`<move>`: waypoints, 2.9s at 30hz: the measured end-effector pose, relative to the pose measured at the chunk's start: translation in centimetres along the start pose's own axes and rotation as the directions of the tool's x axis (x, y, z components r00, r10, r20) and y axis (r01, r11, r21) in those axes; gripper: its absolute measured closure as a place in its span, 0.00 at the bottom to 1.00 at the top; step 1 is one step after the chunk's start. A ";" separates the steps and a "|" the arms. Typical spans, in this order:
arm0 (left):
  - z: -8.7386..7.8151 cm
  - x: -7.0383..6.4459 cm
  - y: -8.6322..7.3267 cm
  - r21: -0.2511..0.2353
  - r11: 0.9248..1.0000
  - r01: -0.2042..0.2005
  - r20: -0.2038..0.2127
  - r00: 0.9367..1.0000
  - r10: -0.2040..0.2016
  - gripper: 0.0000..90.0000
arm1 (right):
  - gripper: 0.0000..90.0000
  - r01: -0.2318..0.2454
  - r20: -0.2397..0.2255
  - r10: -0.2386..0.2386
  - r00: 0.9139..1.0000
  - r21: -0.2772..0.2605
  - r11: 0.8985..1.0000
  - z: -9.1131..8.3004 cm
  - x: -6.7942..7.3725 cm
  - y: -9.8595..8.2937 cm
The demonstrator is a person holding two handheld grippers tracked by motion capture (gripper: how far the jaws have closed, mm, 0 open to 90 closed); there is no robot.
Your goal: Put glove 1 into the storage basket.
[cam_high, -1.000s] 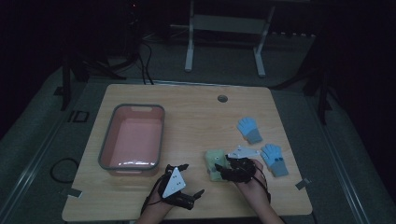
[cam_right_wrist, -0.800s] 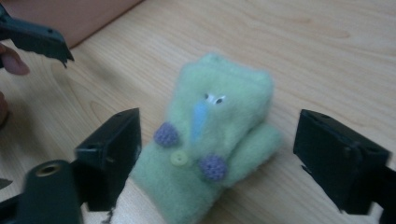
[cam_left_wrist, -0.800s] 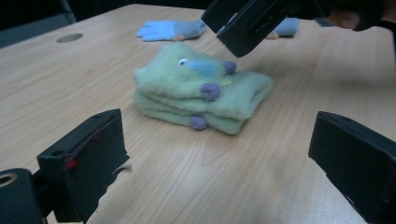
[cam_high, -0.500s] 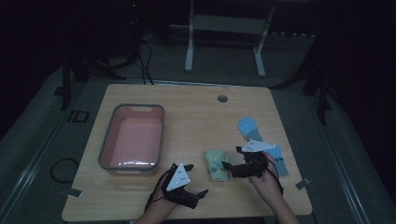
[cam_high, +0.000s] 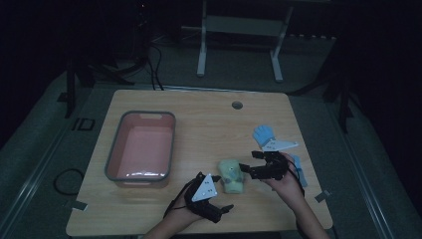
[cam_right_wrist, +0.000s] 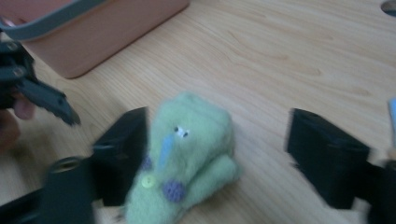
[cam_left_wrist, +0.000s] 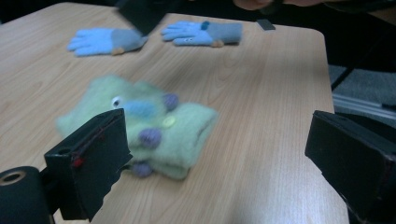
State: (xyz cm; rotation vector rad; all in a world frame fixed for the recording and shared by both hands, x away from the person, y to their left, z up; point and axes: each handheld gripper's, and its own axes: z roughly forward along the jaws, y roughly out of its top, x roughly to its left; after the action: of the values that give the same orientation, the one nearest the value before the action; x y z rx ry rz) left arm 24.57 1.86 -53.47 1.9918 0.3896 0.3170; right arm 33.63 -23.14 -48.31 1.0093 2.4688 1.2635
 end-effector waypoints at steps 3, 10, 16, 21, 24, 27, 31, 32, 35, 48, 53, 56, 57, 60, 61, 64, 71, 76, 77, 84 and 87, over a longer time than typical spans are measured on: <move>0.6 0.1 0.2 -0.006 0.999 -0.040 0.003 0.999 0.040 0.12 | 0.40 0.009 -0.002 -0.008 1.000 0.006 1.000 0.3 -0.2 0.4; 2.9 0.3 1.0 0.064 0.989 -0.135 0.032 0.991 0.133 0.25 | 0.42 -0.001 -0.050 0.005 0.999 0.079 0.997 3.9 -0.8 1.0; 4.6 1.2 0.5 0.156 0.973 -0.169 0.046 0.985 0.164 0.35 | 0.36 -0.041 -0.104 0.058 0.993 0.164 0.986 6.8 -1.4 0.1; 5.2 1.4 0.0 0.214 0.955 -0.204 0.035 0.979 0.201 0.42 | 0.40 -0.074 -0.149 0.108 0.983 0.216 0.974 7.9 -1.9 -0.9; 5.3 1.1 -0.3 0.243 0.938 -0.246 0.024 0.968 0.248 0.45 | 0.46 -0.074 -0.160 0.115 0.980 0.242 0.968 8.2 -1.7 -1.1; 5.5 0.8 -0.3 0.278 0.918 -0.281 0.007 0.957 0.291 0.49 | 0.52 -0.090 -0.175 0.137 0.975 0.256 0.963 8.4 -1.9 -1.2; 5.8 0.7 -0.3 0.283 0.914 -0.291 -0.027 0.950 0.311 0.57 | 0.61 -0.088 -0.180 0.140 0.974 0.267 0.960 8.4 -2.0 -1.2; 5.8 0.8 -0.3 0.286 0.912 -0.293 -0.035 0.948 0.316 0.61 | 0.64 -0.087 -0.181 0.138 0.974 0.266 0.960 8.3 -1.9 -1.2; 5.9 0.9 -0.1 0.298 0.909 -0.292 -0.048 0.946 0.320 0.73 | 0.72 -0.084 -0.176 0.131 0.976 0.252 0.964 8.1 -1.7 -1.2; 3.8 2.1 2.7 0.312 0.919 -0.242 -0.041 0.963 0.268 0.83 | 0.79 -0.091 -0.209 0.127 0.970 0.176 0.980 6.3 -1.1 1.0; 2.1 2.7 4.0 0.312 0.921 -0.233 -0.040 0.965 0.258 0.83 | 0.79 -0.085 -0.227 0.116 0.967 0.141 0.986 5.7 -0.4 2.4; 1.1 2.8 4.6 0.315 0.919 -0.238 -0.047 0.963 0.266 0.83 | 0.79 -0.073 -0.230 0.103 0.968 0.134 0.988 5.5 0.1 3.4; 1.1 2.8 4.6 0.315 0.919 -0.238 -0.047 0.963 0.266 0.83 | 0.79 -0.073 -0.230 0.103 0.968 0.134 0.988 5.5 0.1 3.4; 0.1 3.2 5.1 0.314 0.920 -0.233 -0.054 0.963 0.263 0.83 | 0.79 -0.048 -0.238 0.077 0.968 0.123 0.991 5.4 1.0 4.9; -0.3 3.4 5.3 0.313 0.921 -0.233 -0.059 0.963 0.264 0.83 | 0.79 -0.048 -0.238 0.077 0.968 0.123 0.991 5.4 1.0 4.9; -1.2 3.8 5.6 0.317 0.920 -0.232 -0.067 0.962 0.266 0.83 | 0.79 -0.036 -0.244 0.063 0.968 0.113 0.993 5.5 1.5 6.0; -3.6 4.9 5.8 0.335 0.912 -0.236 -0.086 0.957 0.278 0.83 | 0.79 -0.004 -0.260 0.028 0.965 0.092 0.996 6.6 3.0 8.1; -5.2 5.4 5.3 0.339 0.915 -0.218 -0.119 0.955 0.272 0.83 | 0.79 0.029 -0.271 -0.005 0.962 0.085 0.996 7.7 4.3 9.5; -5.5 5.5 5.2 0.344 0.913 -0.218 -0.121 0.954 0.273 0.83 | 0.79 0.036 -0.273 -0.011 0.962 0.085 0.996 8.0 4.6 9.8; -8.1 6.5 4.3 0.364 0.911 -0.194 -0.151 0.953 0.264 0.83 | 0.79 0.076 -0.306 -0.045 0.951 0.092 0.993 10.1 6.6 11.7; -9.1 7.0 4.0 0.371 0.910 -0.183 -0.164 0.952 0.258 0.83 | 0.79 0.088 -0.317 -0.055 0.947 0.093 0.992 10.9 7.3 12.5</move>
State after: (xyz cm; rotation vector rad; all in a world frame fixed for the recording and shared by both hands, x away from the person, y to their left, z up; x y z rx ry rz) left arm 27.97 10.48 -45.59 2.3713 0.3723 0.6444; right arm 39.10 -6.26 -44.43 0.7825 2.8089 1.3764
